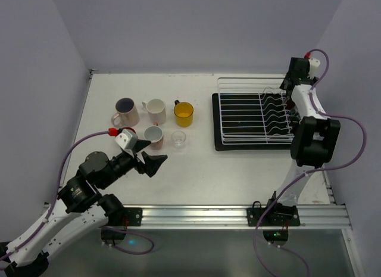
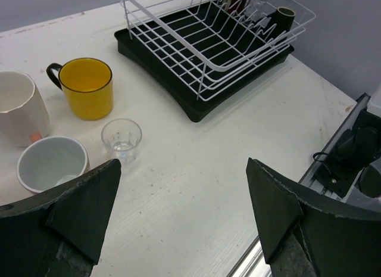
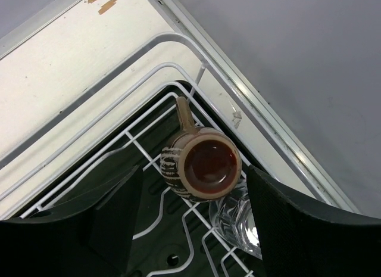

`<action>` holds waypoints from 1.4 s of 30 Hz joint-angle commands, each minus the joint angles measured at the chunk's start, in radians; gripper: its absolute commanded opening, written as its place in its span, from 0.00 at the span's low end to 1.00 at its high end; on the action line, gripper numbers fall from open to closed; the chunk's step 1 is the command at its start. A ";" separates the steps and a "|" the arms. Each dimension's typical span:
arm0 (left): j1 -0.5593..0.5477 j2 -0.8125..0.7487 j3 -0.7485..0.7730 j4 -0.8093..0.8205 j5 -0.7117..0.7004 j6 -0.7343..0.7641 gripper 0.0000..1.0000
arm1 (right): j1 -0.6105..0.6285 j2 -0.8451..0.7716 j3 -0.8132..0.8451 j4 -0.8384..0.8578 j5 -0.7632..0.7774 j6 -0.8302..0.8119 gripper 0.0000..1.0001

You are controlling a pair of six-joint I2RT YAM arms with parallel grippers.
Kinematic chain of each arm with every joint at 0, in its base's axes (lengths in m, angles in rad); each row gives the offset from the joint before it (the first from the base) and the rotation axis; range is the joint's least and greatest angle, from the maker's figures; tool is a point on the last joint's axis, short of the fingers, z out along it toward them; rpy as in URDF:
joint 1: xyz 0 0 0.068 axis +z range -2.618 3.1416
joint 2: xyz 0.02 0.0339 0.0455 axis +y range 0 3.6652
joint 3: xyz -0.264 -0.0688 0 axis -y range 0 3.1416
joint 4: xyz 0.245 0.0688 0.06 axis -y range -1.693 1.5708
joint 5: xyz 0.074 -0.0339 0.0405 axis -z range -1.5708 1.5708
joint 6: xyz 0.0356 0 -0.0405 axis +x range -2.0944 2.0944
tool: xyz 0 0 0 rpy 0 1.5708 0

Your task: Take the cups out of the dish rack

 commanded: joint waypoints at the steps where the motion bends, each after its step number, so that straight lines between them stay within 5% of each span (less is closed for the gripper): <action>1: 0.000 0.012 0.004 0.029 0.011 0.029 0.91 | -0.008 0.023 0.070 -0.025 0.019 -0.010 0.72; 24: 0.065 0.047 0.003 0.029 0.000 0.031 0.91 | -0.014 0.138 0.124 -0.029 -0.022 -0.001 0.63; 31: 0.081 0.052 0.001 0.029 0.003 0.031 0.91 | -0.014 0.108 0.099 0.003 -0.015 -0.002 0.30; 42: 0.135 0.084 0.003 0.035 0.031 0.028 0.90 | -0.014 -0.084 -0.002 0.165 -0.094 -0.027 0.17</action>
